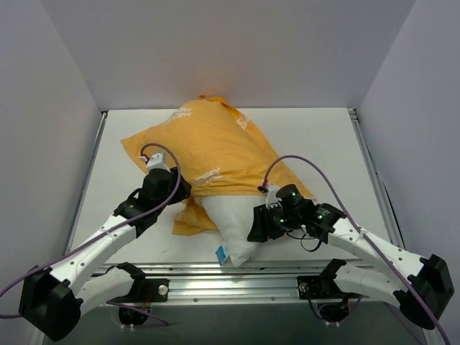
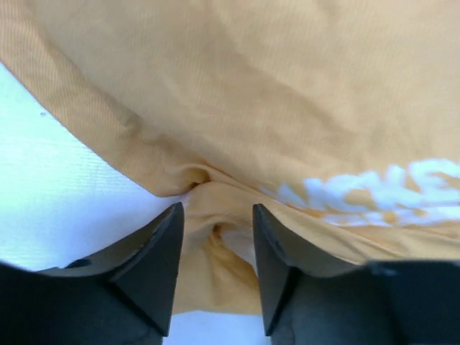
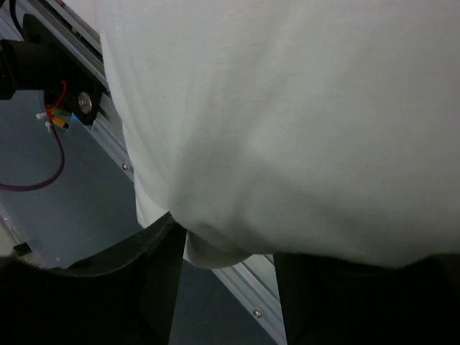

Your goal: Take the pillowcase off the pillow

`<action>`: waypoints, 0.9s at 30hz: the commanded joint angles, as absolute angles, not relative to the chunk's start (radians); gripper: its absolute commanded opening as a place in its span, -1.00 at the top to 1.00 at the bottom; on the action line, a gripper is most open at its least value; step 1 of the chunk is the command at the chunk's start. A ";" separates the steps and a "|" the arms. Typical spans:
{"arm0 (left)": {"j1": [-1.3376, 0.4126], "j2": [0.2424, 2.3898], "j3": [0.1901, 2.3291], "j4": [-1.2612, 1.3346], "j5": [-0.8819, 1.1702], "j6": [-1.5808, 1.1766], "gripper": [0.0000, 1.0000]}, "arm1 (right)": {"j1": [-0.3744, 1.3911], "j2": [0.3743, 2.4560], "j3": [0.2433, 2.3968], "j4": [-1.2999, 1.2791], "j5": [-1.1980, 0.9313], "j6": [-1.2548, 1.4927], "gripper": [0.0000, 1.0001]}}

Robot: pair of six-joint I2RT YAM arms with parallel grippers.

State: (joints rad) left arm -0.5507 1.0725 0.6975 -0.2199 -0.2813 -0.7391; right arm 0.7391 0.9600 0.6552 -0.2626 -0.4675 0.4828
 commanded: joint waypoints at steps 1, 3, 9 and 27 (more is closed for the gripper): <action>-0.560 0.974 0.761 -0.301 -0.175 -0.586 -0.18 | 0.798 1.003 0.705 -0.150 -0.437 0.491 0.01; -0.575 0.960 0.824 -0.327 -0.103 -0.531 -0.43 | 0.804 1.022 0.748 -0.188 -0.355 0.471 -0.25; -0.699 1.119 1.107 -0.391 -0.101 -0.241 -0.60 | 0.781 0.967 0.939 -0.354 -0.050 0.475 -0.65; -0.913 1.932 2.049 -0.678 0.035 0.084 -0.60 | 0.588 0.796 0.878 -0.534 0.440 0.761 -0.94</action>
